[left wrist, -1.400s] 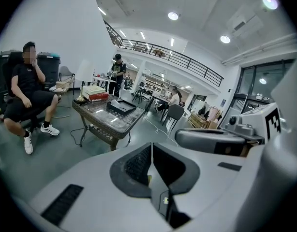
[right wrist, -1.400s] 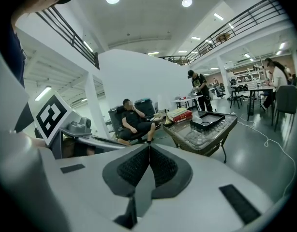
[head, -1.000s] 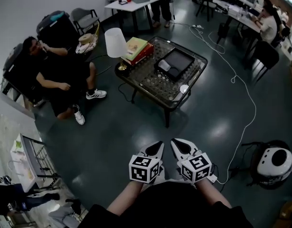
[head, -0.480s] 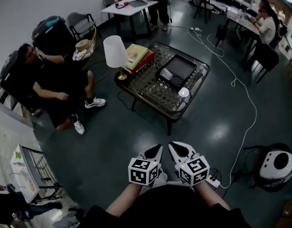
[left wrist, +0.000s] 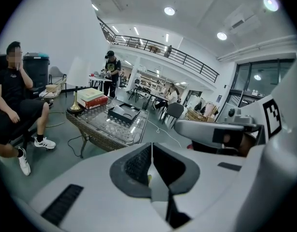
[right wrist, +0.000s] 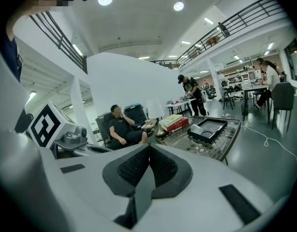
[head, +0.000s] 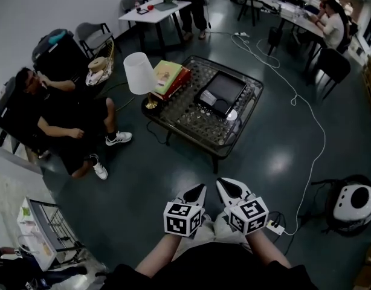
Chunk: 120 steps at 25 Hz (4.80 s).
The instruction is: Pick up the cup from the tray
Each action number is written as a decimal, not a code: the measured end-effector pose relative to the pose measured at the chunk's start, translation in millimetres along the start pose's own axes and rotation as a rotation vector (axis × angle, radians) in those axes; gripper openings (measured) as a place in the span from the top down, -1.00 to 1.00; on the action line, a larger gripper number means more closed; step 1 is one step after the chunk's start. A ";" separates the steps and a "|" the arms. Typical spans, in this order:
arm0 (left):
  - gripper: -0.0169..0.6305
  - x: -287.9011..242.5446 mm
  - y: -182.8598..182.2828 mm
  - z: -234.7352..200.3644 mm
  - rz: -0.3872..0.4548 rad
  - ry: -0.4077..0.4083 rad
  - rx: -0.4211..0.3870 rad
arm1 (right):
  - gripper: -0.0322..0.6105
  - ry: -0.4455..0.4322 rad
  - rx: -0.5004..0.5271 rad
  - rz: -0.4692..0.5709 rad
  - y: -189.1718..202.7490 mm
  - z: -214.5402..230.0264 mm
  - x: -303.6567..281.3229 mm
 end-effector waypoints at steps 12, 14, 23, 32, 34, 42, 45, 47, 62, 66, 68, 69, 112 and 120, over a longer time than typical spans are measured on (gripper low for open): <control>0.89 -26.2 -23.4 -7.1 -0.002 -0.005 0.006 | 0.86 -0.013 0.028 -0.016 -13.9 27.0 -20.8; 0.89 -34.8 -32.0 -9.7 0.002 -0.011 0.009 | 0.86 -0.020 0.034 -0.017 -18.6 35.7 -28.2; 0.89 -81.0 -74.9 -19.7 0.008 -0.021 0.018 | 0.86 -0.040 0.042 -0.026 -41.3 83.2 -64.0; 0.89 -122.0 -109.8 -29.5 0.021 -0.045 0.054 | 0.86 -0.070 0.048 -0.049 -57.0 126.2 -94.9; 0.89 -129.9 -117.1 -29.4 0.024 -0.050 0.056 | 0.86 -0.075 0.048 -0.047 -61.5 136.1 -99.4; 0.89 -159.6 -144.4 -27.4 0.043 -0.079 0.063 | 0.86 -0.107 0.061 -0.043 -77.5 175.3 -115.7; 0.89 -171.6 -151.3 -27.7 0.052 -0.092 0.074 | 0.86 -0.123 0.070 -0.044 -81.0 189.6 -120.9; 0.89 -180.2 -155.7 -28.4 0.060 -0.101 0.084 | 0.86 -0.135 0.078 -0.048 -82.2 199.6 -125.7; 0.89 -237.8 -167.7 -32.0 0.052 -0.145 0.158 | 0.86 -0.171 0.083 -0.067 -85.6 265.8 -149.1; 0.89 -247.0 -168.9 -38.4 0.035 -0.165 0.167 | 0.86 -0.166 0.055 -0.079 -81.3 273.7 -153.4; 0.89 -252.6 -171.5 -42.9 0.025 -0.171 0.167 | 0.86 -0.163 0.038 -0.085 -78.7 275.7 -157.4; 0.89 -256.0 -172.8 -45.4 0.020 -0.173 0.165 | 0.86 -0.161 0.028 -0.087 -77.0 276.6 -159.6; 0.13 -461.6 -210.3 -220.9 -0.233 -0.317 0.558 | 0.86 -0.075 -0.112 -0.261 -36.9 325.5 -265.4; 0.20 -462.6 -214.7 -216.5 -0.248 -0.289 0.498 | 0.86 -0.065 -0.108 -0.252 -39.3 326.1 -264.5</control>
Point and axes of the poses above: the fingertips, and each gripper's own axes: x backward along the fingers, z to its right, y out of its underside, the point moved 7 cm from there along x, backward along the fingers, and after that the axes turned 8 degrees about x, right-handed, at the moved point
